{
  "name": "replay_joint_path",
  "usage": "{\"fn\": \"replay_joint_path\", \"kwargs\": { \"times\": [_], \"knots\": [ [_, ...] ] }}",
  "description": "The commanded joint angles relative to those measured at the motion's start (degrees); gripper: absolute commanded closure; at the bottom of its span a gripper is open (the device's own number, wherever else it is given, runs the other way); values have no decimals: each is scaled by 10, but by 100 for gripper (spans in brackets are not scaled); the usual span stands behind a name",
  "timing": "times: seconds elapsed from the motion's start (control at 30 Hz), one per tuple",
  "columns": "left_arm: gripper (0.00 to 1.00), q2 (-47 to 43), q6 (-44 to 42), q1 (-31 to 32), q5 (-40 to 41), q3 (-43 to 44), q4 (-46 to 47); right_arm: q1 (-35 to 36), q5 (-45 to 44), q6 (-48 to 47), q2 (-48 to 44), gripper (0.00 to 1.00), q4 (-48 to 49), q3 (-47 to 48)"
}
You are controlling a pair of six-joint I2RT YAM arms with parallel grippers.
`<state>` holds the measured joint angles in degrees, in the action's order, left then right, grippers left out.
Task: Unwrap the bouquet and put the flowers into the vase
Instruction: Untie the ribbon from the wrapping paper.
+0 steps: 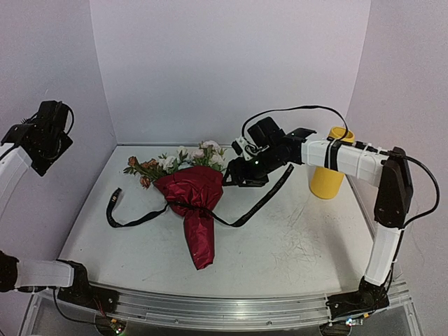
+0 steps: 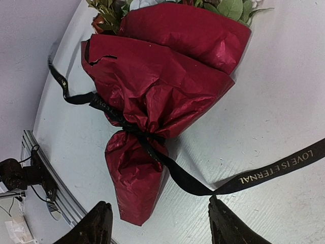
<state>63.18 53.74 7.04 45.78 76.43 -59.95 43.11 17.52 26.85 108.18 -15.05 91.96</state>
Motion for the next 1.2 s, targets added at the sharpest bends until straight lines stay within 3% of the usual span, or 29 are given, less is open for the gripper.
{"fn": "replay_joint_path", "kwargs": {
  "times": [0.0,0.17,0.37,0.73,1.0,1.17],
  "knots": [
    [14,-19,-78,-3,-144,-23,94,12,22,2,28,34,2,-1],
    [10,-41,-55,-3,-443,-165,260,13,47,15,58,36,20,-3],
    [19,-20,-38,7,-624,-275,397,13,82,40,99,37,53,0],
    [23,69,-36,123,-609,-317,489,4,37,120,160,51,62,41],
    [24,133,-57,127,-622,-331,581,-11,55,144,216,56,63,94],
    [24,209,-60,127,-676,-311,642,-21,69,156,245,56,64,128]
  ]
}}
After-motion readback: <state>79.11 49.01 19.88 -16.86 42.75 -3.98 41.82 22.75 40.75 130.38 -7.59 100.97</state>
